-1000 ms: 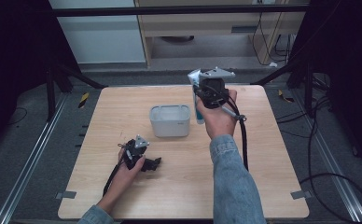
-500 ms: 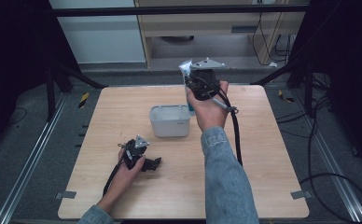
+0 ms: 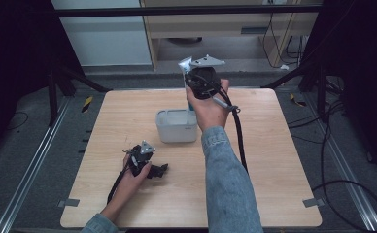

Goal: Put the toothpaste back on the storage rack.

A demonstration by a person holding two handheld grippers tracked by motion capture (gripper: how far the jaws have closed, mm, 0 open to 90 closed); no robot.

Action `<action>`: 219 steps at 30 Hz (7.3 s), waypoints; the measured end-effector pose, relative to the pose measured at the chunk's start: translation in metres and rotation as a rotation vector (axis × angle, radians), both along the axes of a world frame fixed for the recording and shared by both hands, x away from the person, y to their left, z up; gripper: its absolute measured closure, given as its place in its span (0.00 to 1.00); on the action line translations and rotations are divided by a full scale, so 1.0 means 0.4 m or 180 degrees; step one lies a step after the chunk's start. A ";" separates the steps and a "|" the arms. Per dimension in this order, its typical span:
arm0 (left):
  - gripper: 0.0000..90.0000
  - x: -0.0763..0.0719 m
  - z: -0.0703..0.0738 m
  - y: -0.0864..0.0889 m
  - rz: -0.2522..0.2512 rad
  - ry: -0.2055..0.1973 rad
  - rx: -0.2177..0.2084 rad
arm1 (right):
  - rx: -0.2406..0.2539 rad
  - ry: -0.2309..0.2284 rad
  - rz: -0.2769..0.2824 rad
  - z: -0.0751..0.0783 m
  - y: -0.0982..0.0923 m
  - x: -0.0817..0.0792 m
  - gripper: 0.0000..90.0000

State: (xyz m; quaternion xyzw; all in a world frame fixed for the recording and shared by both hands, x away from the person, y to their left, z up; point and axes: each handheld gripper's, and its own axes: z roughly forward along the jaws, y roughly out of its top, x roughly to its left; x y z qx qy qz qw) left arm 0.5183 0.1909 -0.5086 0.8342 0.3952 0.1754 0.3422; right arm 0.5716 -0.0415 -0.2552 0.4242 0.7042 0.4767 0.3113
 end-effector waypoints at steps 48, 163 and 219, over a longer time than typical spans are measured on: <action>0.00 0.000 0.000 0.000 0.0005 -0.0003 -0.0011 | 0.0059 0.0060 0.0147 -0.082 0.092 0.046 0.91; 0.00 0.001 0.000 0.000 -0.0015 0.0000 -0.0014 | -0.0274 0.0609 0.0108 -0.330 0.141 0.078 0.90; 0.00 0.001 0.000 0.000 -0.0016 0.0007 -0.0013 | -0.0281 0.0687 0.0148 -0.330 0.174 0.099 0.88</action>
